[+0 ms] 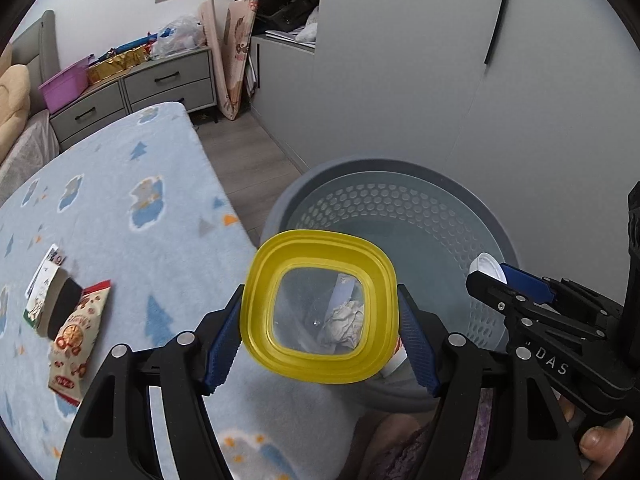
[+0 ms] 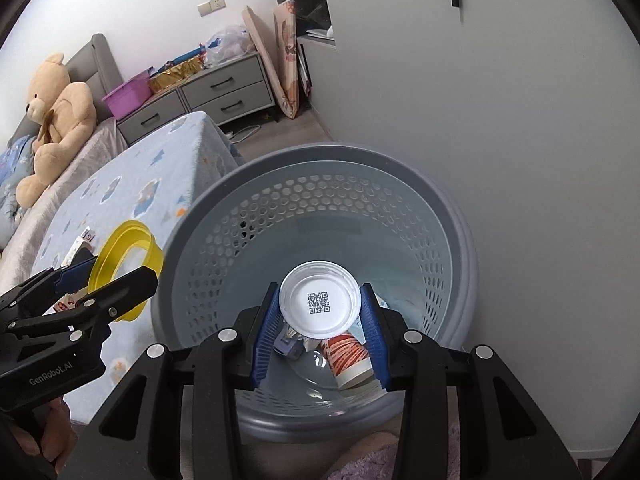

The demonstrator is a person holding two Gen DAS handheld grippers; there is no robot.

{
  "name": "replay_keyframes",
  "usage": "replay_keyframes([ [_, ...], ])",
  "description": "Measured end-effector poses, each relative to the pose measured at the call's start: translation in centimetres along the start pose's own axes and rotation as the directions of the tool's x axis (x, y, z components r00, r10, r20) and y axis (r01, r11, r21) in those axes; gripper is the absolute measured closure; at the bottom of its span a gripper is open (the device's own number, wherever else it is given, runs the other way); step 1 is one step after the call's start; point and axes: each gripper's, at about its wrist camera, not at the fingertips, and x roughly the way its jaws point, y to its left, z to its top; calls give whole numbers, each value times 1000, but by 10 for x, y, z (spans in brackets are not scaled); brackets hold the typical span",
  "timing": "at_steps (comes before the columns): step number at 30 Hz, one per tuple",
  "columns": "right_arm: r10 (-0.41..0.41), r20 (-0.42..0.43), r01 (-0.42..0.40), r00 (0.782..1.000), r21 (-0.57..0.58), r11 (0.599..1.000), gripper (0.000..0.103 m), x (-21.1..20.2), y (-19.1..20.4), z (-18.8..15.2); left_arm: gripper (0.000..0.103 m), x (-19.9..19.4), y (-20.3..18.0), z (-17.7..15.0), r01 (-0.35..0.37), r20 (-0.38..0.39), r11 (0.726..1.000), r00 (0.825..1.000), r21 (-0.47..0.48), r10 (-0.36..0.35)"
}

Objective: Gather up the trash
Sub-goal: 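Carry both lids over the grey basket and open both tools, then move both tools back from the basket toward the table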

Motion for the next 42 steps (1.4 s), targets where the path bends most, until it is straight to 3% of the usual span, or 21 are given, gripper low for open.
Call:
replay_keyframes([
  [5, 0, -14, 0, 1000, 4, 1000, 63, 6, -11, 2, 34, 10, -7, 4, -4, -13, 1000, 1000, 8, 4],
  [8, -4, 3, 4, 1000, 9, 1000, 50, 4, -14, 3, 32, 12, -10, 4, -21, -21, 1000, 1000, 14, 22],
  [10, -5, 11, 5, 1000, 15, 1000, 49, 3, -15, 4, 32, 10, -12, 3, -28, -23, 1000, 999, 13, 28],
  [12, -8, 12, 8, 1000, 20, 1000, 49, 3, -17, 5, 28, 10, -12, 4, -36, -21, 999, 999, 11, 36],
  [42, -1, 28, 0, 1000, 34, 999, 42, -14, -4, -6, 27, -19, 6, -6, -66, 14, 997, 998, -46, 67],
])
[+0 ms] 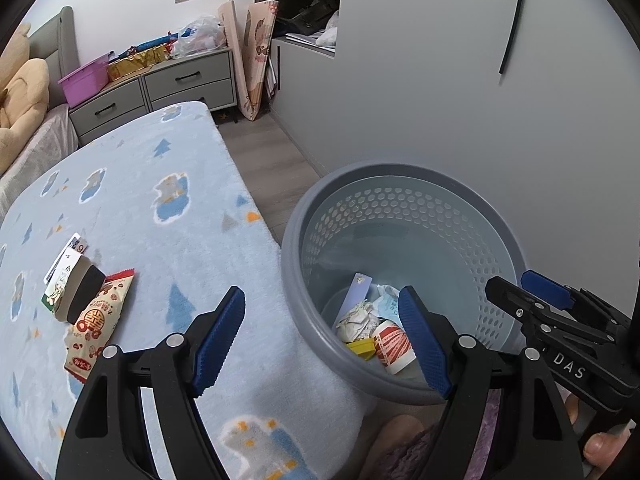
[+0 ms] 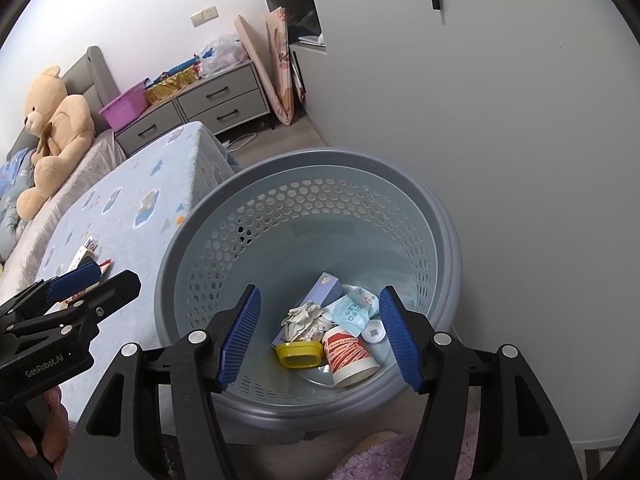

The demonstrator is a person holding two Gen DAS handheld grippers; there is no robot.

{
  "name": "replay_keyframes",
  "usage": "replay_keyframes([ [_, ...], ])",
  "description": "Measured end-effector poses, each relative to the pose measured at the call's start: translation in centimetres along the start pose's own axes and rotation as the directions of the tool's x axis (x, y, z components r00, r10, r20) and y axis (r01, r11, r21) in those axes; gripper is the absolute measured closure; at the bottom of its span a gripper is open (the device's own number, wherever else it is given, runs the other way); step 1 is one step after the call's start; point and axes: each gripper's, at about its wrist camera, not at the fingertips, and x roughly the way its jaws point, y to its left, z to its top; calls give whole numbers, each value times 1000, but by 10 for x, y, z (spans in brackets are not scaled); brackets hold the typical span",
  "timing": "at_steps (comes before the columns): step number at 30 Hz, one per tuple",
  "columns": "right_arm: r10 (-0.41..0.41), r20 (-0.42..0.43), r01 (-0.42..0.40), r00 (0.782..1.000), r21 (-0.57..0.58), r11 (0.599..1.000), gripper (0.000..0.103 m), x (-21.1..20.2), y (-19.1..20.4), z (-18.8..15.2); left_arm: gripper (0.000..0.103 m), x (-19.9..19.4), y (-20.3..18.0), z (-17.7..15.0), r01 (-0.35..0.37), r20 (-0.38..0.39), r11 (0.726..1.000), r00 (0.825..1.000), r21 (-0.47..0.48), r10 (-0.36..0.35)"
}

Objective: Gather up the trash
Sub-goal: 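Move both tools back from the basket toward the table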

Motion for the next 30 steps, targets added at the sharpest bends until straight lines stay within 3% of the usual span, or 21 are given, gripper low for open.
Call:
replay_keyframes([
  [13, 24, 8, -23, 1000, -35, 999, 41, -8, 31, -6, 27, -23, 42, -14, -39, 27, 997, 999, -70, 41],
  [30, 107, -27, -110, 994, -122, 986, 39, 4, 110, -26, 27, -53, 122, -56, -119, 33, 975, 991, -186, 128],
])
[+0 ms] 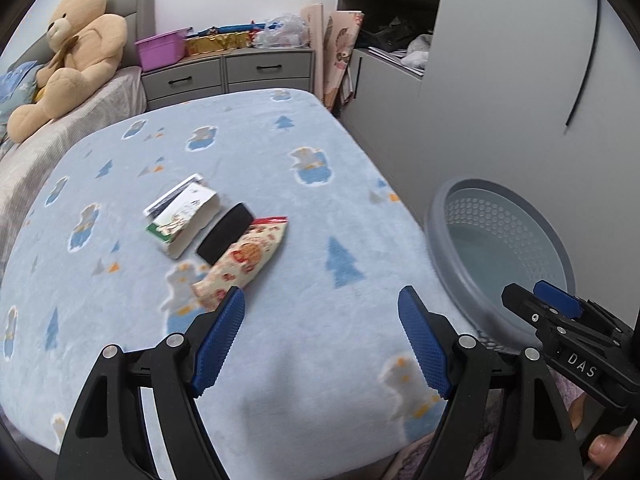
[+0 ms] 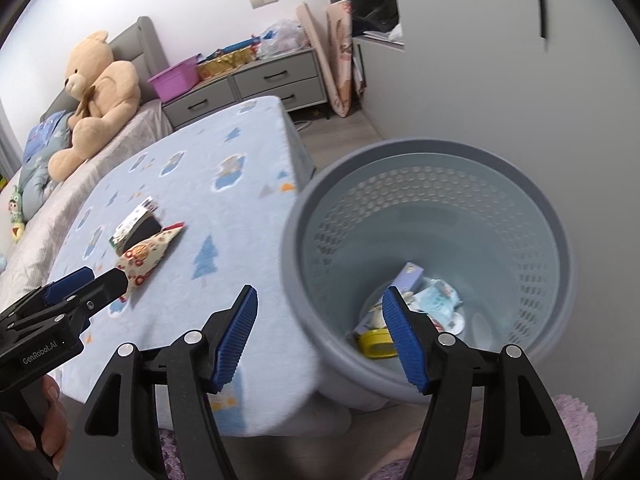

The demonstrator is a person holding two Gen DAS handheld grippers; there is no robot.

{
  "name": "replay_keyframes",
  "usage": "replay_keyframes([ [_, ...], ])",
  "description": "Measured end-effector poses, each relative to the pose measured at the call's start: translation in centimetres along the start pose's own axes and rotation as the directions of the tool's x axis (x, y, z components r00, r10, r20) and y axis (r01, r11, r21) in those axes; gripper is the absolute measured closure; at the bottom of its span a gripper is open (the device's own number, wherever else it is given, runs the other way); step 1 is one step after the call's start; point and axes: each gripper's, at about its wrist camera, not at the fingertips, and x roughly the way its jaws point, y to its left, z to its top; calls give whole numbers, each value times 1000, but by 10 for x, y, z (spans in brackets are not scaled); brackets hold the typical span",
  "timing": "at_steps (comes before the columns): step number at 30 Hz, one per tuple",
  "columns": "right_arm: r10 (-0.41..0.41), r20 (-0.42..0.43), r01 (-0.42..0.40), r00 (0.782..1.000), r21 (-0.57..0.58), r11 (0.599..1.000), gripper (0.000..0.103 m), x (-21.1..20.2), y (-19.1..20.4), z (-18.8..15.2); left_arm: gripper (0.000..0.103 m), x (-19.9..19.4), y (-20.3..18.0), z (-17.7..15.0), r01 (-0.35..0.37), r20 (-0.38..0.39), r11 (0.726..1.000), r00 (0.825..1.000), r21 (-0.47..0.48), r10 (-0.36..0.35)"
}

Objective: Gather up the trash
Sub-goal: 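Move both tools back from the basket toward the table, then grasp the red-and-white snack wrapper with the right tool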

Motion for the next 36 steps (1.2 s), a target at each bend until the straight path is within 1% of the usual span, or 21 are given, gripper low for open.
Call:
replay_keyframes([
  [11, 39, 0, -38, 999, -78, 996, 38, 7, 52, 1, 27, -14, 52, -10, -38, 24, 996, 999, -76, 40],
  [19, 74, -26, -77, 997, -139, 987, 38, 18, 95, -2, 27, -18, 90, -14, -63, 36, 990, 997, -130, 68],
  [23, 77, -31, -81, 997, -174, 981, 34, 21, 115, -5, 27, -18, 111, -16, -73, 40, 985, 996, -159, 81],
  [26, 81, -45, -88, 996, -194, 977, 34, 26, 129, -8, 27, -16, 126, -17, -84, 36, 981, 995, -176, 92],
  [33, 94, -84, -111, 992, -224, 968, 34, 40, 156, -15, 27, -12, 159, -21, -136, 38, 972, 989, -191, 146],
  [36, 102, -105, -124, 989, -233, 964, 34, 48, 168, -18, 27, -10, 172, -24, -143, 27, 967, 988, -211, 151],
])
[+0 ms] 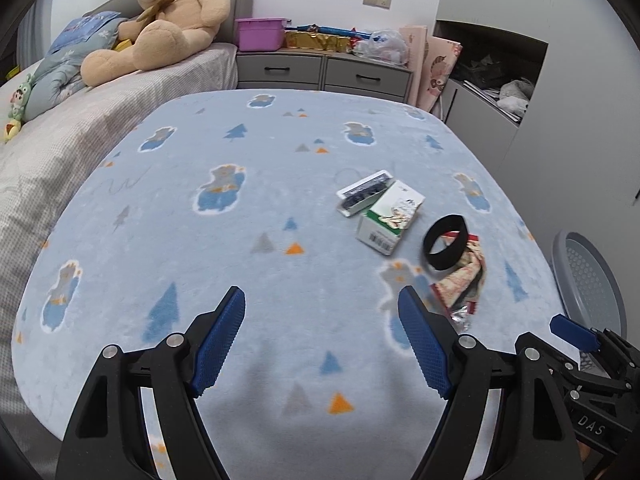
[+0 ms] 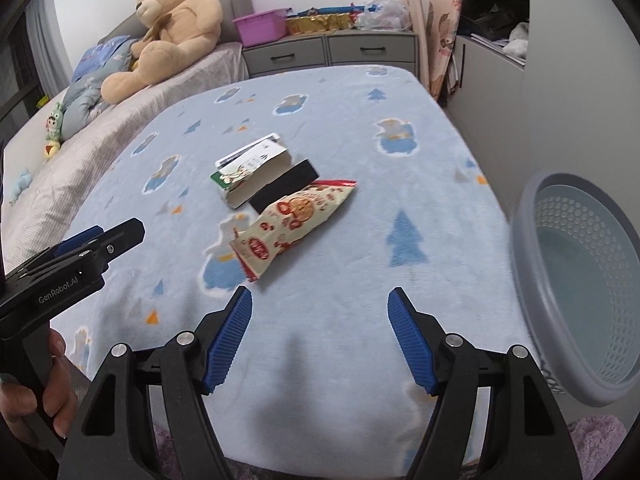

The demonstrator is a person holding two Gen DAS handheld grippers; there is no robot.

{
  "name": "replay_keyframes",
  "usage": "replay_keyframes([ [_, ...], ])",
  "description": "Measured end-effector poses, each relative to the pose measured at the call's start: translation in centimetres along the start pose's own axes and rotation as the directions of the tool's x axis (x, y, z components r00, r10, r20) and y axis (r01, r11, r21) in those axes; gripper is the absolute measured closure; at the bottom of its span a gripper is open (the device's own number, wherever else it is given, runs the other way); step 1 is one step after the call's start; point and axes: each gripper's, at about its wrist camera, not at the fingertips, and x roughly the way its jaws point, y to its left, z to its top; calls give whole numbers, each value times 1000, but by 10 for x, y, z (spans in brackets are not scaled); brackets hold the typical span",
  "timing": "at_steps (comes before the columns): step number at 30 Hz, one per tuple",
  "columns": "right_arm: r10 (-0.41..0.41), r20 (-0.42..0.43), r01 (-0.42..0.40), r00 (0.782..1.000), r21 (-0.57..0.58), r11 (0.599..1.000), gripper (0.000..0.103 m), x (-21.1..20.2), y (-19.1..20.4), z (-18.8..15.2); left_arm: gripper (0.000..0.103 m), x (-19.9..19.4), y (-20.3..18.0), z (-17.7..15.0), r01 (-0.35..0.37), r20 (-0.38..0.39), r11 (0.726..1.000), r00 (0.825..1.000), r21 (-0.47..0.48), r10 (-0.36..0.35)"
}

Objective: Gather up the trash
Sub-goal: 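Grasp the red-and-white snack wrapper with the right tool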

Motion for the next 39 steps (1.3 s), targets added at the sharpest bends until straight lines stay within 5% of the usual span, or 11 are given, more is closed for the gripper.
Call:
replay_keyframes([
  [10, 27, 7, -27, 1000, 4, 1000, 28, 17, 23, 19, 27, 9, 22, -4, -20, -18, 999, 1000, -36, 19],
  [25, -58, -59, 63, 997, 71, 996, 28, 69, 22, 43, 27, 16, 26, -5, -8, -41, 999, 999, -48, 6],
  [30, -34, -70, 39, 997, 73, 997, 54, 69, 18, 41, 27, 17, 23, -6, -5, -51, 999, 999, -43, 3],
  [32, -27, -78, 33, 997, 75, 997, 71, 67, 15, 40, 27, 18, 22, -6, -2, -55, 999, 998, -43, 0],
  [39, -39, -64, 45, 997, 88, 995, 75, 53, -3, 35, 27, 20, 8, -5, 28, -68, 999, 997, -21, -29],
])
